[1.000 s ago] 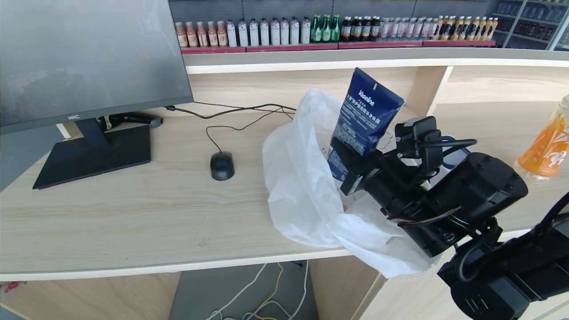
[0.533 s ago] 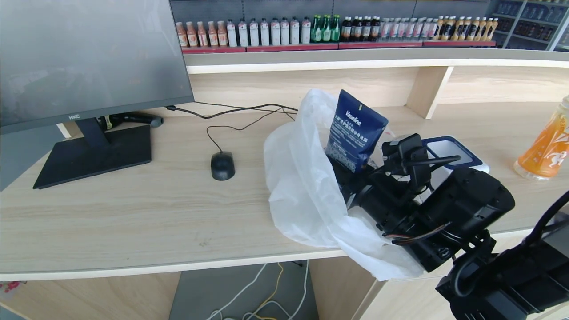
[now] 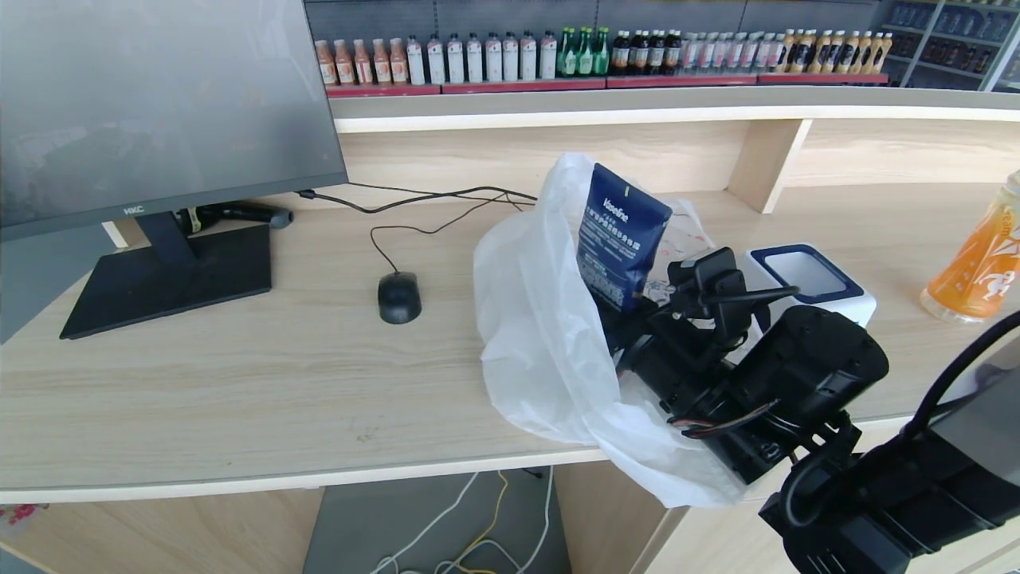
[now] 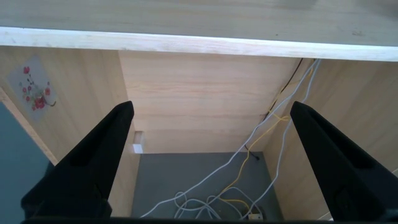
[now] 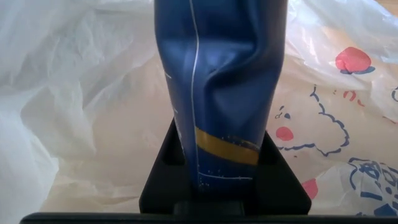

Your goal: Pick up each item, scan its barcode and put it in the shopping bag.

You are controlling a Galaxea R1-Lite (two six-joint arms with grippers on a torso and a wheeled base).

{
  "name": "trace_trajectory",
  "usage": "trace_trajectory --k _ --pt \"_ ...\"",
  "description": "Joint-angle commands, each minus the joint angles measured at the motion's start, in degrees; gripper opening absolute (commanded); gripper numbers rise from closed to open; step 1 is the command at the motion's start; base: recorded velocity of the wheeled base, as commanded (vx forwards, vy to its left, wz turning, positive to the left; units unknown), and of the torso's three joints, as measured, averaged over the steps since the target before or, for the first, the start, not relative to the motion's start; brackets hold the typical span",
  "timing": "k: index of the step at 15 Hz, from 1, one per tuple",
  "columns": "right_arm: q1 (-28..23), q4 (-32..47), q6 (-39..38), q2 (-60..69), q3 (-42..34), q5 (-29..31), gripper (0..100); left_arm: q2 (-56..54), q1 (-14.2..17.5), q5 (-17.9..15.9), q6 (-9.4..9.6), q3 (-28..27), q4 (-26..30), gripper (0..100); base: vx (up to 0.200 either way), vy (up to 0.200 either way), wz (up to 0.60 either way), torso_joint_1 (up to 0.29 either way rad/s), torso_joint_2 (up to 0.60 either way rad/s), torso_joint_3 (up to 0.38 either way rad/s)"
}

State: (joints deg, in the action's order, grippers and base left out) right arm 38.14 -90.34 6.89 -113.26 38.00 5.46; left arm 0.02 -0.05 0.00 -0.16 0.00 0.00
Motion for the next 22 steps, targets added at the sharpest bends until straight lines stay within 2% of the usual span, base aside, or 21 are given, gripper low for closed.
trace_trajectory --k 1,15,16,22 --pt "0.0 0.3 0.0 -1.1 -0.1 0.0 0 0.0 0.0 0.0 -0.02 0.0 0.0 100 0.000 0.000 0.00 0.000 0.00 0.000" --pt "0.0 0.3 -0.8 -0.6 -0.5 0.0 0 0.0 0.0 0.0 -0.02 0.0 0.0 100 0.000 0.000 0.00 0.000 0.00 0.000" --pt "0.0 0.3 -0.8 -0.2 -0.5 0.0 100 0.0 0.0 0.0 -0.02 0.0 0.0 100 0.000 0.000 0.00 0.000 0.00 0.000" --pt "0.0 0.3 -0.7 2.0 -1.0 0.0 100 0.0 0.0 0.0 -0.02 0.0 0.0 100 0.000 0.000 0.00 0.000 0.00 0.000"
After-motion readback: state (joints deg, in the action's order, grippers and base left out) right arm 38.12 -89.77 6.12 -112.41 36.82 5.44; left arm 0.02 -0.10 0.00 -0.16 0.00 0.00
